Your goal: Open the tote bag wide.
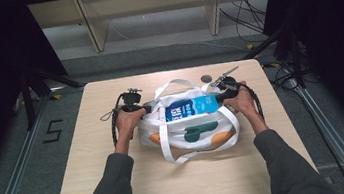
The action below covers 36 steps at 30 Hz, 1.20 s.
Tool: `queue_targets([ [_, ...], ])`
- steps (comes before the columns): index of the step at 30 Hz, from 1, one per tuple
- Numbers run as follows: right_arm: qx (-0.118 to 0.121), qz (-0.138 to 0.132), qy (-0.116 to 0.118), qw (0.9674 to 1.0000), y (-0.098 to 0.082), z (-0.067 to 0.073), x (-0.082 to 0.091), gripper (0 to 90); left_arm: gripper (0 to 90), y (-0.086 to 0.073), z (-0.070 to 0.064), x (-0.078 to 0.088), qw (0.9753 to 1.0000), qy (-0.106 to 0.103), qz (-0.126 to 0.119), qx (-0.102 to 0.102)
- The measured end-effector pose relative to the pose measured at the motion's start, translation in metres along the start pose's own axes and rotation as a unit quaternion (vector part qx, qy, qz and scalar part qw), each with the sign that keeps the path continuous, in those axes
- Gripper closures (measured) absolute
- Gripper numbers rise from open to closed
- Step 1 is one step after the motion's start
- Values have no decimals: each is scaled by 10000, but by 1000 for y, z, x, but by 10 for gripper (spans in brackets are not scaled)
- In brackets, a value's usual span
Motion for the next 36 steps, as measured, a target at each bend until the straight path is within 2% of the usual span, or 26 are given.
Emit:
queue_targets([
  [1, 0, 0, 0, 10000, 0, 0, 0, 900, 896, 0, 0, 0, 10000, 0, 0, 0],
  [3, 33, -54, -23, 10000, 0, 2, 6, 900, 895, 2, -2, 6, 9996, 66, 38, -261],
  [4, 180, -244, -88, 9995, 7, 2, 20, 900, 893, 8, -7, 16, 9993, 124, -61, -358],
  [6, 83, -392, -47, 9992, 12, 6, 26, 900, 892, 11, -11, 24, 9987, 125, -111, -483],
  [7, 201, -460, -167, 9986, 16, 7, 37, 900, 887, 15, -14, 32, 9981, 113, -187, -576],
  [9, 510, -527, -22, 9973, 24, 24, 61, 900, 877, 19, -32, 50, 9960, -179, -360, -803],
  [11, 558, -680, 33, 9961, 26, 32, 66, 900, 873, 17, -41, 56, 9944, -270, -374, -956],
  [12, 629, -649, 304, 9954, 20, 53, 75, 900, 873, 9, -54, 60, 9929, -552, -291, -1015],
  [13, 681, -546, 333, 9956, 14, 60, 78, 900, 870, 3, -57, 61, 9919, -591, -236, -1097],
  [14, 913, -593, 533, 9926, 10, 71, 78, 900, 870, 3, -57, 61, 9919, -591, -236, -1097],
  [15, 913, -593, 533, 9926, 10, 71, 78, 900, 870, -3, -58, 62, 9906, -555, -170, -1241],
  [16, 1140, -450, 544, 9910, -6, 84, 85, 900, 869, -12, -58, 61, 9901, -566, -80, -1281],
  [18, 1123, -378, 540, 9915, -13, 89, 87, 900, 870, -18, -53, 59, 9901, -549, -5, -1293],
  [19, 1233, -211, 662, 9899, -28, 98, 90, 900, 873, -21, -50, 57, 9907, -527, 8, -1256],
  [22, 1278, 372, 672, 9888, -71, 98, 85, 900, 891, -24, -47, 54, 9937, -637, -45, -916],
  [23, 1278, 372, 672, 9888, -71, 98, 85, 900, 891, -25, -50, 54, 9927, -665, -1, -1008],
  [24, 1368, 484, 690, 9870, -81, 103, 84, 900, 889, -25, -51, 56, 9892, -551, 83, -1352],
  [26, 1418, 478, 678, 9864, -78, 104, 86, 900, 882, -23, -53, 56, 9899, -520, 47, -1316],
  [27, 1385, 195, 515, 9888, -60, 105, 94, 900, 883, -20, -60, 58, 9907, -554, -45, -1238],
  [28, 1347, 77, 513, 9895, -54, 107, 97, 900, 885, -18, -66, 61, 9892, -608, -98, -1332],
  [30, 1553, -261, 580, 9858, -36, 114, 101, 900, 887, -16, -82, 66, 9863, -752, -209, -1451],
  [31, 1553, -261, 580, 9858, -36, 114, 101, 900, 889, -16, -82, 66, 9863, -752, -209, -1451],
  [33, 1638, -318, 597, 9842, -19, 124, 95, 900, 892, -24, -102, 62, 9805, -903, -21, -1743],
  [34, 1647, -298, 587, 9842, -17, 126, 92, 900, 893, -31, -106, 60, 9776, -935, 116, -1884],
  [35, 1647, -298, 587, 9842, -17, 126, 92, 900, 894, -31, -106, 60, 9776, -935, 116, -1884],
  [36, 1635, -227, 503, 9850, -13, 125, 85, 900, 894, -41, -112, 62, 9738, -1023, 223, -2019],
])
Point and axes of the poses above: each handheld gripper's, and its own axes: x roughly backward along the jaws, y roughly out of its top, z roughly to its left, the point moved 10 cm from there along -x, roughly forward along the jaws, and after that the axes turned 8 degrees about y, right-handed, at the moved point
